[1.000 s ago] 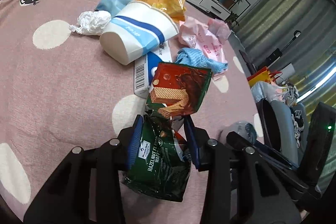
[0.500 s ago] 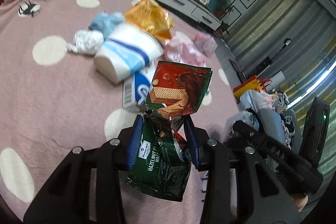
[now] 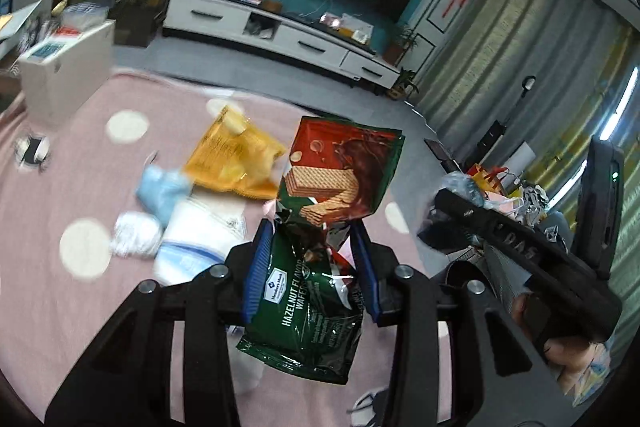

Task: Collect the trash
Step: 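Carry both held bags over the black bin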

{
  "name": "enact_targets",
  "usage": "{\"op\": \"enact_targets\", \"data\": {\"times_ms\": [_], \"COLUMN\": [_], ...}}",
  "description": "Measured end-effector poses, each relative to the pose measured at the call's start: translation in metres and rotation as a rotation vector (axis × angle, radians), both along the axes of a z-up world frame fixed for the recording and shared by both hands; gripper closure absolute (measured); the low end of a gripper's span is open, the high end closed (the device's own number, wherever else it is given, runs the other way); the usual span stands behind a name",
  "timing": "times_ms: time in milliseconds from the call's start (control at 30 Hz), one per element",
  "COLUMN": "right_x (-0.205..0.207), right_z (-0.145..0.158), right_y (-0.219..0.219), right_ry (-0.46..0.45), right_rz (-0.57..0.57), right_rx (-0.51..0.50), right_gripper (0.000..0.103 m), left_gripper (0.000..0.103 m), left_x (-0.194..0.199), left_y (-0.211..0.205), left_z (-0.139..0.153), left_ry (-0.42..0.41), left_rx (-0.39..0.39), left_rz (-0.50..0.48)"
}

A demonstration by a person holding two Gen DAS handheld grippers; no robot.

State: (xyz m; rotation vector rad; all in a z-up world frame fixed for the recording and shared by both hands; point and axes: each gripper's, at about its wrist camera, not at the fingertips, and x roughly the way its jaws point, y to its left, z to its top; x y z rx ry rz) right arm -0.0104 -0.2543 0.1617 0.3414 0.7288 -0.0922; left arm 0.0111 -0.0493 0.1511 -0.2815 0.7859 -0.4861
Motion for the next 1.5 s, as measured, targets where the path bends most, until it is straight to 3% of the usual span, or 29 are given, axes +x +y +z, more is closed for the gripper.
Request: {"op": "enact_targets", "data": {"times_ms": [167, 467, 867, 1500], "right_x": [0.009, 0.001, -0.025, -0.045], "right_z": [-0.021, -0.044, -0.046, -0.042], "right_y": [-0.017, -0.047, -0.075, -0.099], "right_ry": [0.021, 0.067, 0.063, 0.062], "right_rz": [-0.014, -0.115, -0.226, -0.349], "right_rx": [0.056, 0.102, 0.128, 0.05], "right_gripper": [0.061, 0.061, 0.061, 0.061], "left_gripper": [0.062, 0.062, 0.062, 0.062], "left_x": [0.007, 0.019, 0.013, 0.009], "left_y": [-0.032, -0.068, -0.09, -0.108], "left_z": [0.001, -0.02, -0.027, -0.031], "left_ry": [-0.034, 0.034, 0.045, 0.048], "left_rx": [0.005, -0.018, 0.005, -0.002], "left_rz": [-0.063, -0.129, -0.177, -0.227]}}
